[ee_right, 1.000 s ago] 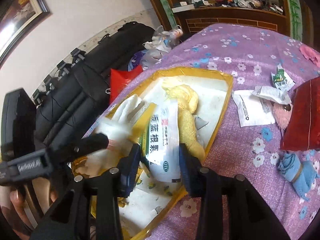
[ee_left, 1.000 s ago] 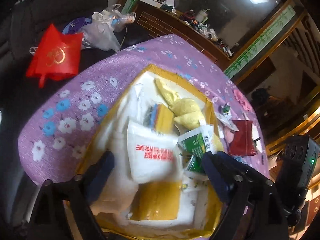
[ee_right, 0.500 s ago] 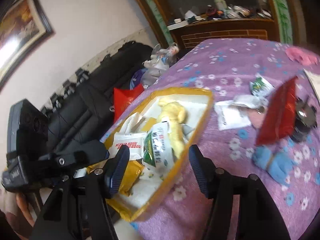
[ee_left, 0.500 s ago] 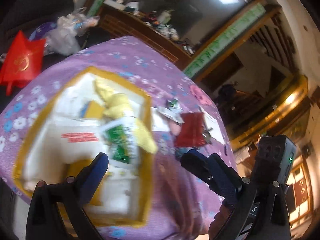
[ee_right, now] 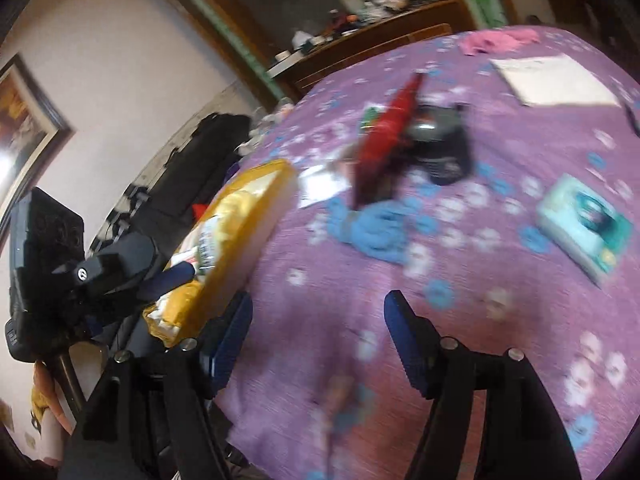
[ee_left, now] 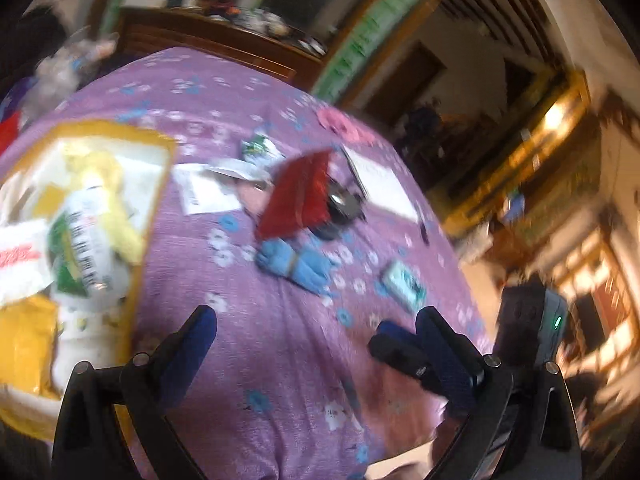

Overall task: Organize soft objects
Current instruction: 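Grasp the blue knotted cloth with the left tool while the right tool grasps the Hangyodon tissue pack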

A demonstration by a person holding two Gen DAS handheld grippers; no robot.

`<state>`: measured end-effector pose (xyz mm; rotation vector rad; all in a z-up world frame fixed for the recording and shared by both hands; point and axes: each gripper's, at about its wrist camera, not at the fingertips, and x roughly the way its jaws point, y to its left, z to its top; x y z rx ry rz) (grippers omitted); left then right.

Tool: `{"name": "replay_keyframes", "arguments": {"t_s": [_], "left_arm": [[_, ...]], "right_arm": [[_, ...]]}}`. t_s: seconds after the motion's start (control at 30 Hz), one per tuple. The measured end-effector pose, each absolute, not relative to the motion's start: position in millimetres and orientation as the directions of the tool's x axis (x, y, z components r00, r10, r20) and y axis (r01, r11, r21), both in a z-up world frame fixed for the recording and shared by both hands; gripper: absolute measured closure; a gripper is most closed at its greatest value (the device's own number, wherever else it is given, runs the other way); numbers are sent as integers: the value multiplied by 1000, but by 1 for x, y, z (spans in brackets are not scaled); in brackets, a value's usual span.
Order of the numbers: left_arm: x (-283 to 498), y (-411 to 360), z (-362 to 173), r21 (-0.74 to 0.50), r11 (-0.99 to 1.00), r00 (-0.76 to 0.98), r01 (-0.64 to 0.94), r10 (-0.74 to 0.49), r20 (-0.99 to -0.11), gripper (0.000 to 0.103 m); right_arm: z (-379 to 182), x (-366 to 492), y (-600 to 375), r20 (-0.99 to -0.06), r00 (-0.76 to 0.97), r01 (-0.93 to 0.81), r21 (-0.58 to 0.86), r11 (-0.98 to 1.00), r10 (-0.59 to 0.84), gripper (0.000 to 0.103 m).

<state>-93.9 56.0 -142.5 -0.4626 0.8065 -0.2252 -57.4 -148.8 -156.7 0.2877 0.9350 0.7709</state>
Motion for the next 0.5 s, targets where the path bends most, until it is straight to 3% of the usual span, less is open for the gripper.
{"name": "replay_keyframes", "arguments": {"t_s": [0.1, 0.4, 0.5], "left_arm": [[-84, 38, -150, -394, 919, 637, 25, -318, -702, 2], [-29, 29, -185, -438, 898, 537, -40, -351, -767, 2], [1, 19, -199, -397, 916, 501, -60, -316, -806, 2]], "right_arm": [[-170, -55, -165, -627, 378, -442, 524, 728, 681, 35], [-155, -35, -224, -598, 497, -380, 501, 777, 629, 35], [-155, -5, -234, -648, 514, -336, 451, 826, 563, 35]]}}
